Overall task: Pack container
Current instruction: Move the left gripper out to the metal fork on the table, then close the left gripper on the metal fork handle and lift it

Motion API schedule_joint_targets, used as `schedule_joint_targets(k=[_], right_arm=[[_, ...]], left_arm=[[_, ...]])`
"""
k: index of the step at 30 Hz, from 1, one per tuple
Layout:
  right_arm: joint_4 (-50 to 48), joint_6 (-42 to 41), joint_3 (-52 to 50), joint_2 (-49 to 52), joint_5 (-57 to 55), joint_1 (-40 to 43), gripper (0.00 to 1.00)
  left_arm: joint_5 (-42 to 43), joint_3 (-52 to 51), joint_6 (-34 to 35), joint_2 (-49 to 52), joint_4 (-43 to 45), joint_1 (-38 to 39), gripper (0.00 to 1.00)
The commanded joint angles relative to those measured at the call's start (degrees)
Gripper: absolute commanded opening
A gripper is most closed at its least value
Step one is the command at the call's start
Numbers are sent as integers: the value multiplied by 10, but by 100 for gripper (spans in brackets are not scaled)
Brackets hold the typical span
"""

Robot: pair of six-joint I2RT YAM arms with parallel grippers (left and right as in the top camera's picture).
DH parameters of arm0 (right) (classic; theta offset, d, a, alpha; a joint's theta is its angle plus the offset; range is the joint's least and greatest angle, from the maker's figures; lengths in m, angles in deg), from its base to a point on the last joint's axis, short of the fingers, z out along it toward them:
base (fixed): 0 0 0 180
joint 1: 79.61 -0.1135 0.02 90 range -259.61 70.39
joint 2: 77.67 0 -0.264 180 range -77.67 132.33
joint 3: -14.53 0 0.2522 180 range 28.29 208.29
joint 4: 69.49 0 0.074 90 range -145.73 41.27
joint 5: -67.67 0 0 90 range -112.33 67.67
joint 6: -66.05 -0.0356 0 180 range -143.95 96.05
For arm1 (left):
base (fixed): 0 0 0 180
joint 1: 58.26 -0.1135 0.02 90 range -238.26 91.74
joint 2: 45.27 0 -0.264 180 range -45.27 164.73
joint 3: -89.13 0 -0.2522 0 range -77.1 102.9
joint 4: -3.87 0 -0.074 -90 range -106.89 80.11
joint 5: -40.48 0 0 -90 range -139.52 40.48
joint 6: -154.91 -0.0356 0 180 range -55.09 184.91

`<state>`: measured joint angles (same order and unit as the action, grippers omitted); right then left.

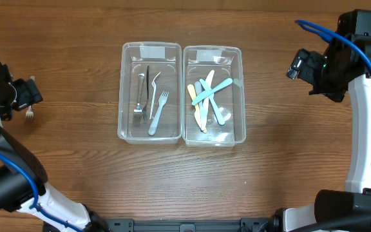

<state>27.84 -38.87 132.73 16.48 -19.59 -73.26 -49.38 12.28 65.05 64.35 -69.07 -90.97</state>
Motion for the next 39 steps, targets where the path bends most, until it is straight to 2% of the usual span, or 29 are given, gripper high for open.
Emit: schedule_joint_targets(k=[1,8,14,18,23,32,36,39], right_arm=[[-3,4,-2,-2,0,0,95],[-3,4,-2,-2,0,0,95],[-3,4,-2,-2,0,0,95],[-3,4,-2,-2,0,0,95],[-3,4,-2,-2,0,0,95],[1,3,-2,-2,0,0,95],[2,3,-2,-2,0,0,95],[1,4,-2,-2,0,0,95]], left_arm=[[-8,-1,-19,33,14,-16,89],[-11,-1,-41,79,42,-21,89],[2,-1,-98,99,103,-21,90],[45,-1,-168,112,142,-21,92],[59,-1,-200,129,162,-21,93],[57,-1,-201,172,180,-21,91],[57,-1,-201,175,179,-21,84],[57,-1,-198,175,176,-21,67]])
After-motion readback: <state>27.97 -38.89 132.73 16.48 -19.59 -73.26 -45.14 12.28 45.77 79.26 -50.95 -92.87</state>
